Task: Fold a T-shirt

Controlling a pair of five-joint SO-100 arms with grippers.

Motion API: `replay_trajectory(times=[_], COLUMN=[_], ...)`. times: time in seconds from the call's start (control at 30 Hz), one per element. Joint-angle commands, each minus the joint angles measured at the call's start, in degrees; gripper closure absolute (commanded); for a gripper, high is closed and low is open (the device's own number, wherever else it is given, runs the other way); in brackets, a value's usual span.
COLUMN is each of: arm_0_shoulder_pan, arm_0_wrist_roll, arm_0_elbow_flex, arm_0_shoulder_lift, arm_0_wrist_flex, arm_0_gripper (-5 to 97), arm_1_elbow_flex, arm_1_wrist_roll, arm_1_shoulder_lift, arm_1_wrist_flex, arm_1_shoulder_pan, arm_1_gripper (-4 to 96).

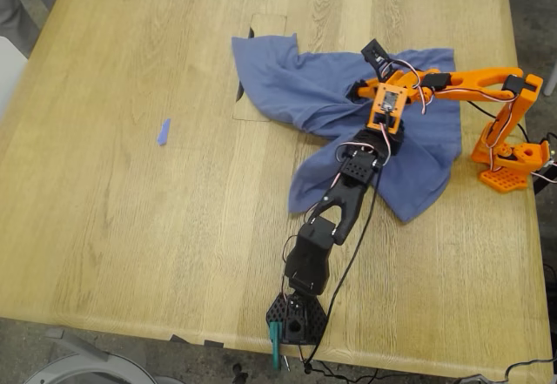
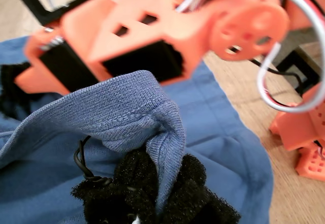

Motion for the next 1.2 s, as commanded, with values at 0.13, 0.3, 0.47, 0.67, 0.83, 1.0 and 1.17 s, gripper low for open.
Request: replay_trajectory(times=[0.13, 0.3, 0.47, 0.67, 0.83, 1.0, 1.17], arm_0_shoulder_pan=[8.96, 13.10, 15.12, 17.67, 20.13, 22.59, 24.70], arm_0_wrist_roll=[-1.32, -2.02, -2.55, -2.64, -2.72, -3.43, -2.90], arm_0_elbow_flex=[-18.02, -33.75, -57.57, -99.23, -99.23, -99.23, -99.23], arm_0_shoulder_lift=[-7.82, -20.39, -36.21, -59.94, -60.12, -61.52, -64.16], arm_0_wrist_flex=[-0.70, 1.93, 8.96, 28.30, 28.48, 28.12, 27.60], arm_0_gripper=[92, 92, 92, 92, 92, 92, 92], arm_1_elbow_flex=[-2.64, -0.62, 2.46, 7.21, 10.20, 12.22, 13.80], arm_1_wrist_roll=[0.79, 0.97, 1.05, 1.14, 1.14, 1.14, 1.05], arm_1_shoulder_lift=[0.26, 0.70, 1.67, 3.16, 3.69, 3.60, 3.43], arm_1_wrist_flex=[-2.99, -4.13, -5.45, -7.47, -8.88, -10.11, -10.63], arm_1_shoulder_pan=[2.99, 3.60, 3.60, 4.22, 4.66, 5.54, 6.06], arm_1_gripper=[91.4, 91.4, 91.4, 91.4, 91.4, 91.4, 91.4])
